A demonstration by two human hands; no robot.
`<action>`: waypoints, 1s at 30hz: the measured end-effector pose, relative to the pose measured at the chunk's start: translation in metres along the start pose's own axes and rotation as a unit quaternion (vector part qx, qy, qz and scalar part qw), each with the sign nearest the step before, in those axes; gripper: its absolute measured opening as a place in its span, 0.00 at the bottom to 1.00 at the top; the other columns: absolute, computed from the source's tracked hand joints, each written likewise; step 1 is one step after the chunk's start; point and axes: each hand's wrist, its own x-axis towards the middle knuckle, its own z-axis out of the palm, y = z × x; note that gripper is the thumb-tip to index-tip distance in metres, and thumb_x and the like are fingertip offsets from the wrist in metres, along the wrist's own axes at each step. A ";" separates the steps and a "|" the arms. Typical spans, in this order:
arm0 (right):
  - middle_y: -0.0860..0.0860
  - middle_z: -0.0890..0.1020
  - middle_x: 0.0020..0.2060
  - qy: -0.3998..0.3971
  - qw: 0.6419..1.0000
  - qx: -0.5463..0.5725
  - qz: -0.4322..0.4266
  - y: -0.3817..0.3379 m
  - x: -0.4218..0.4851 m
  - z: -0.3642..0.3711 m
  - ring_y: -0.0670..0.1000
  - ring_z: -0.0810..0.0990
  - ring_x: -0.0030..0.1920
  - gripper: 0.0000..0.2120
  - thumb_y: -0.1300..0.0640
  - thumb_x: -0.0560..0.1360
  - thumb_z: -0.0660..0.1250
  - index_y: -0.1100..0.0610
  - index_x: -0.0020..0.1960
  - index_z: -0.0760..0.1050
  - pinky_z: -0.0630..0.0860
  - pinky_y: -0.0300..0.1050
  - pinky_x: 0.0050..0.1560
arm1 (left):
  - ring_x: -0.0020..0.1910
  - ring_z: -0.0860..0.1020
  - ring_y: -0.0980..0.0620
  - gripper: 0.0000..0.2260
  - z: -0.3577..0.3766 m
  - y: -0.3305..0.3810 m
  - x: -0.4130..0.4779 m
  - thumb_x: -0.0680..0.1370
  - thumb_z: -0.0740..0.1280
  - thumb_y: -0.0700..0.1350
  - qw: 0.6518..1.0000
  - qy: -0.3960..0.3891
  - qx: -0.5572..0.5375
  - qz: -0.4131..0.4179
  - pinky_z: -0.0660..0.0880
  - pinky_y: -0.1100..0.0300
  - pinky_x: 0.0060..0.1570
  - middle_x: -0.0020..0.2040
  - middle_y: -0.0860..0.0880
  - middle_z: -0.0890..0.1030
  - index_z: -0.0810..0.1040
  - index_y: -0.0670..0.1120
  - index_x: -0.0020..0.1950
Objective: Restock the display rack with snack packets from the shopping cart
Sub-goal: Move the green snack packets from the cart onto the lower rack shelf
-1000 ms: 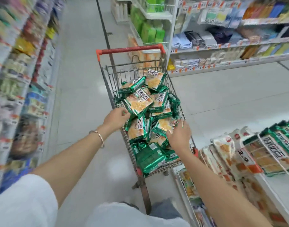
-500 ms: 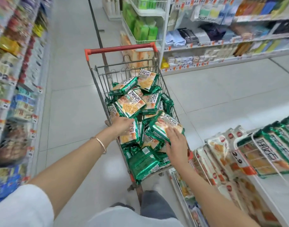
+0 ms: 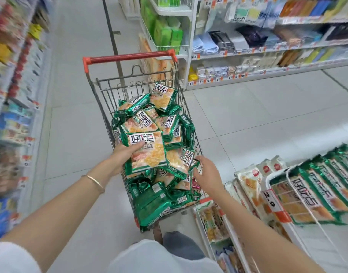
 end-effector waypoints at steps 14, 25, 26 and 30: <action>0.55 0.74 0.55 -0.142 0.845 0.333 0.394 -0.001 0.056 0.041 0.59 0.78 0.57 0.21 0.61 0.78 0.70 0.66 0.68 0.69 0.79 0.54 0.52 | 0.65 0.77 0.43 0.50 -0.012 -0.019 -0.011 0.52 0.80 0.67 0.993 0.075 -0.095 -0.001 0.70 0.40 0.68 0.67 0.44 0.78 0.72 0.47 0.69; 0.61 0.83 0.55 -0.122 0.820 0.512 0.226 0.008 0.030 -0.066 0.57 0.81 0.53 0.21 0.55 0.74 0.68 0.60 0.65 0.76 0.73 0.52 0.59 | 0.81 0.49 0.43 0.47 0.043 0.016 -0.020 0.76 0.60 0.69 0.999 -0.005 0.038 0.007 0.50 0.43 0.77 0.83 0.46 0.47 0.44 0.44 0.82; 0.60 0.83 0.55 -0.129 0.813 0.523 0.220 -0.002 0.027 -0.063 0.58 0.81 0.55 0.18 0.53 0.75 0.67 0.59 0.62 0.77 0.73 0.55 0.63 | 0.81 0.48 0.44 0.44 0.050 0.022 -0.025 0.77 0.56 0.70 0.998 -0.033 0.061 0.001 0.49 0.43 0.77 0.83 0.46 0.47 0.46 0.43 0.82; 0.58 0.84 0.54 -0.126 0.788 0.552 0.244 -0.042 0.009 -0.040 0.60 0.80 0.62 0.16 0.45 0.82 0.59 0.56 0.59 0.76 0.71 0.62 0.66 | 0.81 0.49 0.41 0.53 0.060 0.029 -0.034 0.67 0.49 0.81 0.984 -0.112 0.133 -0.042 0.50 0.37 0.77 0.83 0.45 0.48 0.46 0.48 0.83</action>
